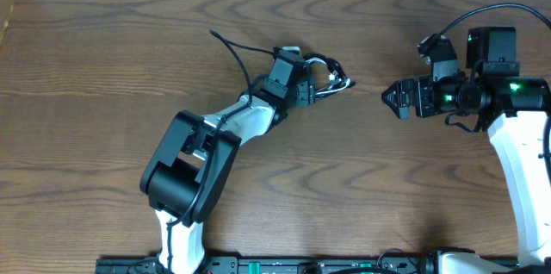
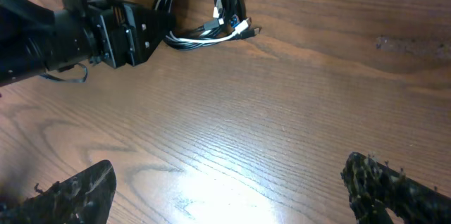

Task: Untangle cables
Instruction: 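Grasp the cable bundle with the left gripper and lift it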

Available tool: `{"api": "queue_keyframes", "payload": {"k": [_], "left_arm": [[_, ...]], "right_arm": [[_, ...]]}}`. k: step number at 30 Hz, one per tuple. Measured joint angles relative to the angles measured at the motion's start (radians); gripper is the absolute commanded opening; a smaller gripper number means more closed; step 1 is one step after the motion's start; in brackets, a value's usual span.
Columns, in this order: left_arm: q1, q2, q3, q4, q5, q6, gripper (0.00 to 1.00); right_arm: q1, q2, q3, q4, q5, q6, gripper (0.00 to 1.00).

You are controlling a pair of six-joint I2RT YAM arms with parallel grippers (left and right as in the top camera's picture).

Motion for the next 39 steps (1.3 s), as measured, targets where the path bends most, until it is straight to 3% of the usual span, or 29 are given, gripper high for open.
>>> {"api": "queue_keyframes", "payload": {"k": [2,5,8,22,39], "left_arm": [[0.000,0.010,0.010,0.007,0.018,0.000,0.61],[0.002,0.027,0.024,0.018,0.051,-0.005,0.29],[0.003,0.038,0.029,0.019,0.088,-0.007,0.08],[0.013,0.023,0.027,-0.001,0.156,-0.060,0.08],[0.111,-0.254,0.022,-0.139,0.513,-0.152,0.08]], "right_arm": [[0.000,0.000,0.000,0.000,0.000,0.000,0.99],[0.000,0.000,0.000,-0.001,0.000,0.000,0.99],[0.000,0.000,0.000,-0.005,0.000,0.000,0.99],[0.000,0.000,0.000,-0.024,0.007,0.000,0.99],[0.000,0.000,0.000,-0.029,-0.055,0.009,0.99]]}}
